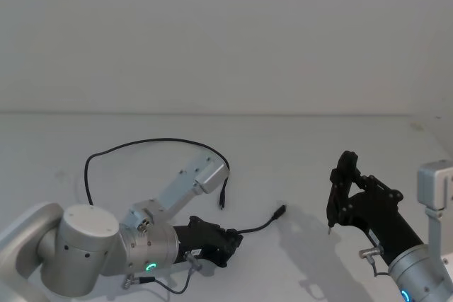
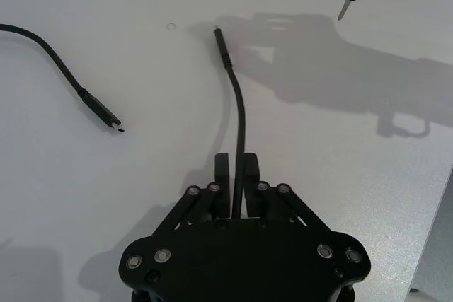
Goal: Pick up the data cable with the one hand.
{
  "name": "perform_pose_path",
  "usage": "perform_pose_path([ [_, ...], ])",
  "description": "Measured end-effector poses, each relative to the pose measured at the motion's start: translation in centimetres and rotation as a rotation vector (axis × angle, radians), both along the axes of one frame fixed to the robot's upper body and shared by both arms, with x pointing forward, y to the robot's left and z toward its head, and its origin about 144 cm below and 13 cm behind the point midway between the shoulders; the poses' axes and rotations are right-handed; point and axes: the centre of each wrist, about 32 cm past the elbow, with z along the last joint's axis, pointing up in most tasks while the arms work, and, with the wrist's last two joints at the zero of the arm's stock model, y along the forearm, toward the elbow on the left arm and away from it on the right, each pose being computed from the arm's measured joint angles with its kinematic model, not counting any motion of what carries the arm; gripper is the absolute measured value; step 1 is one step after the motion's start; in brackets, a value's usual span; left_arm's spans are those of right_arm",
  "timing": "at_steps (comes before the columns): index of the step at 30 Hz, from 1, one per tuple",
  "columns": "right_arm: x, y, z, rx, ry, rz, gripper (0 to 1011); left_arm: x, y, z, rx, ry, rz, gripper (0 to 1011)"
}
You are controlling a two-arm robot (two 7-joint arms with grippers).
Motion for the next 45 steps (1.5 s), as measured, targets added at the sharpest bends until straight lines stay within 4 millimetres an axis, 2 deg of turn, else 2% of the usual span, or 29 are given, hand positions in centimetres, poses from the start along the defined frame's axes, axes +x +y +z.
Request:
perform_pose_path([
  [1,0.0,0.0,0.0,0.000,0.000,0.000,279,0.0,0.0,0.0,0.000,0.000,0.000,118],
  [2,0.0,0.0,0.0,0.000,0.000,0.000,279,0.0,0.0,0.0,0.000,0.000,0.000,118],
  [3,0.0,0.0,0.0,0.000,0.000,0.000,279,0.0,0.0,0.0,0.000,0.000,0.000,48],
  [4,0.0,0.0,0.0,0.000,0.000,0.000,279,0.0,0.0,0.0,0.001,0.000,0.000,41],
  [14,0.3,-0.3,1.0,0.009,-0.036,0.000,279,-0.2,0.1,0.0,-0.002,-0.038,-0.019,39],
  [25,1.4,-1.0,4.5,0.060,-0.126,0.039,279,-1.0,1.3,0.5,-0.015,-0.162,-0.085,39],
  [34,2.4,-1.3,6.4,0.114,-0.139,0.083,279,-1.5,2.4,1.1,-0.025,-0.227,-0.118,39],
  [45,3.7,-1.4,6.9,0.187,-0.083,0.117,279,-1.8,3.0,1.5,-0.030,-0.267,-0.139,39],
])
